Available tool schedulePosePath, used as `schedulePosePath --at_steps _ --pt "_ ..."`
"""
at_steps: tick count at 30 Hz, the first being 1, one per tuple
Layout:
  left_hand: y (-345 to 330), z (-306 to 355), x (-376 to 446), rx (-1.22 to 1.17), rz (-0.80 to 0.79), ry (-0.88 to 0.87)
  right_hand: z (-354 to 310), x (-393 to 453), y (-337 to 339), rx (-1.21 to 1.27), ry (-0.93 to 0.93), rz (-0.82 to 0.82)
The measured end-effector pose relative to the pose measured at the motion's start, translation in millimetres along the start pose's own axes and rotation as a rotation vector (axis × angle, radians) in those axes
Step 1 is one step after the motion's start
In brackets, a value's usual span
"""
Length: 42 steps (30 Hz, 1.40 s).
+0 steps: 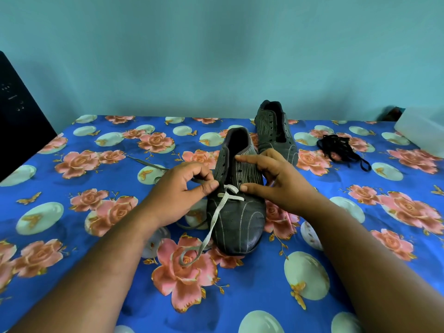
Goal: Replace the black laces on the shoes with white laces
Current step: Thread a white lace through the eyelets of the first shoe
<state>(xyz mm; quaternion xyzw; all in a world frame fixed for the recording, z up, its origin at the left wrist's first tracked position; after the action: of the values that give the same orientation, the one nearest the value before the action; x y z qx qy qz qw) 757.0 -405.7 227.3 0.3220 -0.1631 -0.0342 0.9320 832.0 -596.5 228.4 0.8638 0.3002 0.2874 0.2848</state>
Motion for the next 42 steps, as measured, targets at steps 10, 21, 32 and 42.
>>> schedulePosePath --at_steps 10,21,32,42 --pt "33.6 -40.0 -7.6 -0.053 0.136 0.291 -0.1 -0.2 -0.9 -0.007 -0.007 -0.017" --pt "39.0 -41.9 -6.4 0.369 0.173 0.261 -5.5 -0.6 1.2 0.005 -0.009 -0.014" --pt "-2.2 -9.2 1.3 0.056 -0.039 0.007 -9.2 -0.3 0.4 -0.030 -0.016 -0.040" --pt "0.1 -24.4 -2.8 -0.364 -0.059 0.171 -19.2 0.8 -1.6 -0.165 0.052 -0.055"
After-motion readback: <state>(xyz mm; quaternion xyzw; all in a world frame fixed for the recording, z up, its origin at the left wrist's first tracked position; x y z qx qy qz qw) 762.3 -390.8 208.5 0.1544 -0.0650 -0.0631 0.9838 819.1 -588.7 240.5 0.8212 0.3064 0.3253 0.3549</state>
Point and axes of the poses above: each hand's wrist, its own x-axis towards the middle knuckle, its own y-axis out of the back of the hand, z = x × y, the point moved 8 cm from there along x, towards the middle knuckle, and after that the axes turned 7 degrees about -z, right-handed, at the moved point
